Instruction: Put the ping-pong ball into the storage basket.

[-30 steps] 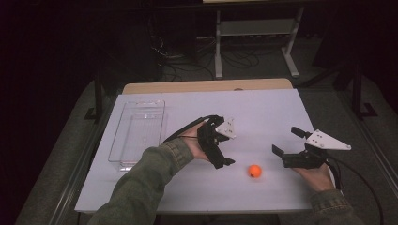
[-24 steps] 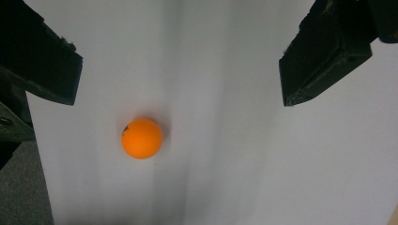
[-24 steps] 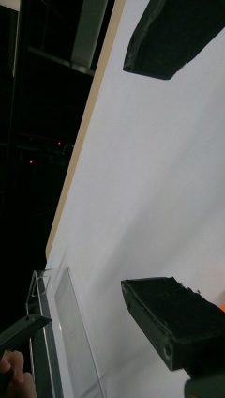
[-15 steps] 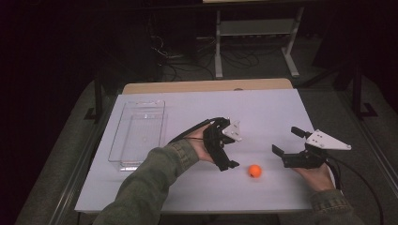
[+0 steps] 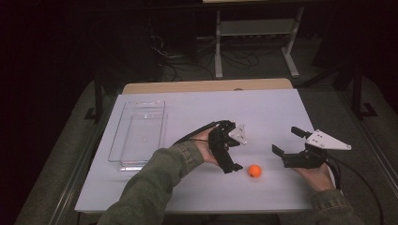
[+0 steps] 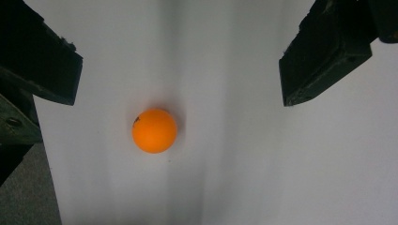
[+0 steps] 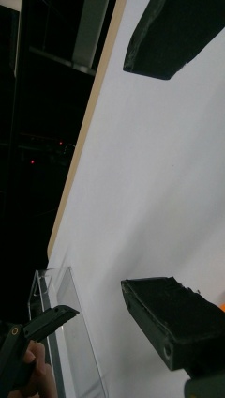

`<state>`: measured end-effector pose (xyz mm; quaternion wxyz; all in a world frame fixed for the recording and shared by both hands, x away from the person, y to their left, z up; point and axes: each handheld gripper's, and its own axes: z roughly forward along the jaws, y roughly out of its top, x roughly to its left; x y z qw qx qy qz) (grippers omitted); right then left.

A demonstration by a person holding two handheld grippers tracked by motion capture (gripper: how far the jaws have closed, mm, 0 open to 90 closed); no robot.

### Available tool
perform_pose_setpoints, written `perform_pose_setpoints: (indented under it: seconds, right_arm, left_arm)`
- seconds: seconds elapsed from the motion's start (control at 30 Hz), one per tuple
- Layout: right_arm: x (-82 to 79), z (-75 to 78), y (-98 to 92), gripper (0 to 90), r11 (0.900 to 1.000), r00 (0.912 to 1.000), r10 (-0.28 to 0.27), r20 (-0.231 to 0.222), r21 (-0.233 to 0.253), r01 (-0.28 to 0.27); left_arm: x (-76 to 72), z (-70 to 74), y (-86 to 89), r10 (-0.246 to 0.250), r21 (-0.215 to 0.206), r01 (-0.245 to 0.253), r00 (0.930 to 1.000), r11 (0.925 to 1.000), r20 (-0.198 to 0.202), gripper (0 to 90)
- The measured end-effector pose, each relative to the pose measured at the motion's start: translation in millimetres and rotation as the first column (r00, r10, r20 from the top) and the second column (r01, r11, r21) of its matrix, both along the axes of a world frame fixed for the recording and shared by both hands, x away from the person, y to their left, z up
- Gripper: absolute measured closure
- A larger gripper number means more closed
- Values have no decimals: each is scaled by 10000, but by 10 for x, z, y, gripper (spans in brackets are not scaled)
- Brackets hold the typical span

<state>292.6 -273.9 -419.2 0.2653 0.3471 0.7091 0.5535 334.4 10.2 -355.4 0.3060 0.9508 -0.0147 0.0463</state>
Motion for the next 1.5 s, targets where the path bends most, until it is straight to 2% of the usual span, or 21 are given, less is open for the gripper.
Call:
perform_pose_setpoints:
  seconds: [0.67, 1.17, 1.5]
  right_arm:
    - [0, 1, -8, 0, 10000, 10000, 16, 26, 41, -16]
    - [-3, 4, -10, 0, 10000, 10000, 36, 41, 43, -36]
    - [-11, 9, -15, 0, 10000, 10000, 2, 42, 66, -2]
  left_arm:
    - [-16, -119, -141, -207, 5, 207, 9995, 9998, -224, 0]
    - [-10, -218, -219, -343, 270, 353, 9987, 9990, -373, 0]
    - [6, -290, -279, -357, 264, 370, 9982, 9990, -490, 0]
